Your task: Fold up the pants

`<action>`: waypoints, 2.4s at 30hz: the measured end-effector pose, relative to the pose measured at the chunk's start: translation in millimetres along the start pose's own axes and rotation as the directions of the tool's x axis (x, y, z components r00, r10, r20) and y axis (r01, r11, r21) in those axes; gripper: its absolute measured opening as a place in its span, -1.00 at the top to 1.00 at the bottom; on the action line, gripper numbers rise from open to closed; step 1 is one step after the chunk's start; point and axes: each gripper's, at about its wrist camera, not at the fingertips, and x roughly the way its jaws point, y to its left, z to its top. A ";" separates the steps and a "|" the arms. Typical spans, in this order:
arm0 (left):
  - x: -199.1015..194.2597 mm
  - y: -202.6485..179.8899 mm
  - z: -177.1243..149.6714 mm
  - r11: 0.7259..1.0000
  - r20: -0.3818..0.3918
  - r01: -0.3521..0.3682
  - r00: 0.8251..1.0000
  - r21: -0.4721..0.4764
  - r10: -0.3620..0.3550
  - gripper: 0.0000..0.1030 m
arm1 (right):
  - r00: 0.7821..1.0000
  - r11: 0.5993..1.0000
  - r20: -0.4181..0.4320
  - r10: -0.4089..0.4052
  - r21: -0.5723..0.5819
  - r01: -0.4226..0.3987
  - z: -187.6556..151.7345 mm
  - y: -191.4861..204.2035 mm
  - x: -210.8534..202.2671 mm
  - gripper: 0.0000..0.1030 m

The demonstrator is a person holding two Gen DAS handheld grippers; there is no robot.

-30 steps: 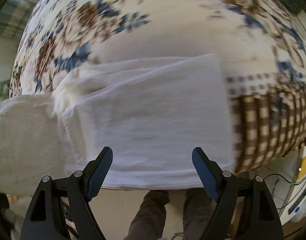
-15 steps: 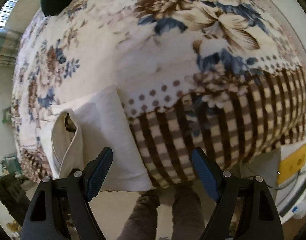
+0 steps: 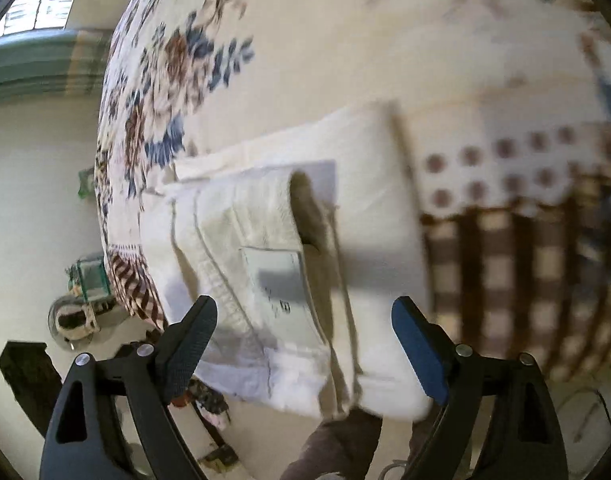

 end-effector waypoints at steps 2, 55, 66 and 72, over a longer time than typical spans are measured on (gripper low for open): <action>4.0 18.8 3.0 0.999 -0.002 -0.028 1.000 -0.038 0.028 -0.76 | 0.999 1.000 0.046 -0.027 0.007 0.027 2.0 4.2 10.5 -0.79; 110.0 7.8 121.0 0.945 -0.119 0.317 0.938 -0.082 -0.326 -1.00 | 0.986 0.872 0.128 0.107 0.465 -0.155 -70.5 -165.2 -70.6 -0.30; 123.3 10.0 83.4 0.968 -0.179 0.247 0.952 -0.042 -0.250 -0.99 | 0.967 0.855 0.256 -0.015 0.504 -0.120 -106.6 -144.1 -65.4 0.60; 118.6 9.7 78.1 0.969 -0.180 0.245 0.953 -0.024 -0.245 -1.00 | 0.949 0.868 0.278 0.150 0.422 -0.261 -94.4 -140.1 -57.1 -0.33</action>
